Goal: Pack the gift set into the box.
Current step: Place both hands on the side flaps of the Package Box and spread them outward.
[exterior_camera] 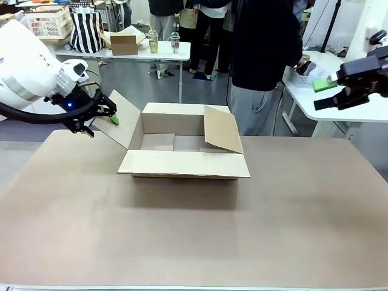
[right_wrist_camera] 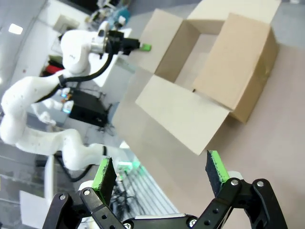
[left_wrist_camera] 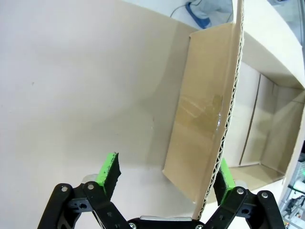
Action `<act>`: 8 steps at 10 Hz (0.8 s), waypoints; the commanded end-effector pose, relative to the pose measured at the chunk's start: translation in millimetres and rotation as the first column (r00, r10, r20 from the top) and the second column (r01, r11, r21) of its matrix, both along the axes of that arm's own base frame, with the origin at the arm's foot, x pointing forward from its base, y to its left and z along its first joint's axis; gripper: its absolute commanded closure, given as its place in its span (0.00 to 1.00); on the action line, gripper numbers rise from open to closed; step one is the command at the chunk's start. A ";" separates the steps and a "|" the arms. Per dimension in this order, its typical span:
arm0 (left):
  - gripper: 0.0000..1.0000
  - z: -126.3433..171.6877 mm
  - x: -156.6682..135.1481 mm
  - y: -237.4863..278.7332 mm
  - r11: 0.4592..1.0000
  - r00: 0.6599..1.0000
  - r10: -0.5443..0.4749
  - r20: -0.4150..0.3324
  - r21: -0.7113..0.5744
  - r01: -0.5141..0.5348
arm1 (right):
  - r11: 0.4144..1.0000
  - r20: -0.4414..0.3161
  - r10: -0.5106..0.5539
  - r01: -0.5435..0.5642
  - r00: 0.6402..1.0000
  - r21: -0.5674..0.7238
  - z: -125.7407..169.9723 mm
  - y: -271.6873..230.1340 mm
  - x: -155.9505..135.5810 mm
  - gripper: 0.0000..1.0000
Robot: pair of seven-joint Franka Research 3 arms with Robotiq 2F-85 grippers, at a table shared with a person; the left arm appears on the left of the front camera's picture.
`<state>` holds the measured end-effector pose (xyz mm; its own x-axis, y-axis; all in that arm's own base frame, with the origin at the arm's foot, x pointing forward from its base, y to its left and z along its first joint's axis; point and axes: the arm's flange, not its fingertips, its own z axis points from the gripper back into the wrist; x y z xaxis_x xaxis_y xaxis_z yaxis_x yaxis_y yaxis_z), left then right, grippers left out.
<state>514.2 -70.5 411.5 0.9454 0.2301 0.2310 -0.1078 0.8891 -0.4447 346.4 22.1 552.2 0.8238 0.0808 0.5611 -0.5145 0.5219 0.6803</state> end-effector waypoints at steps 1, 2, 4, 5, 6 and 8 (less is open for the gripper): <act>0.00 -1.3 -1.3 -1.5 1.000 1.000 0.014 -0.006 0.016 -0.014 | 0.969 0.063 0.077 -0.060 0.995 -0.241 43.8 77.3 31.6 0.00; 0.00 -1.3 -1.3 -1.5 1.000 1.000 0.014 -0.006 0.016 -0.014 | 0.944 0.049 0.074 -0.054 0.996 -0.325 49.7 112.6 54.3 0.00; 0.00 -1.3 -1.3 -1.5 1.000 1.000 0.014 -0.006 0.016 -0.014 | 0.823 -0.026 0.016 -0.028 1.000 -0.567 40.4 177.4 86.3 0.00; 0.00 -1.3 -1.3 -1.5 1.000 1.000 0.014 -0.006 0.016 -0.014 | 0.747 -0.026 -0.005 -0.013 1.000 -0.665 33.1 209.9 98.1 0.00; 0.00 -1.3 -1.3 -1.5 1.000 1.000 0.014 -0.006 0.016 -0.014 | 0.690 -0.033 0.024 -0.040 0.999 -0.723 21.5 241.7 104.4 0.00; 0.00 -1.3 -1.3 -1.5 1.000 1.000 0.014 -0.006 0.016 -0.014 | 0.636 -0.004 0.092 -0.062 0.996 -0.769 -5.8 274.4 111.9 0.00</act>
<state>514.2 -70.2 410.6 0.9454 0.2324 0.2286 -0.1110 0.8888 -0.4446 451.1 286.4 535.9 0.7845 0.5353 0.3131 -0.5750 0.8170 0.0441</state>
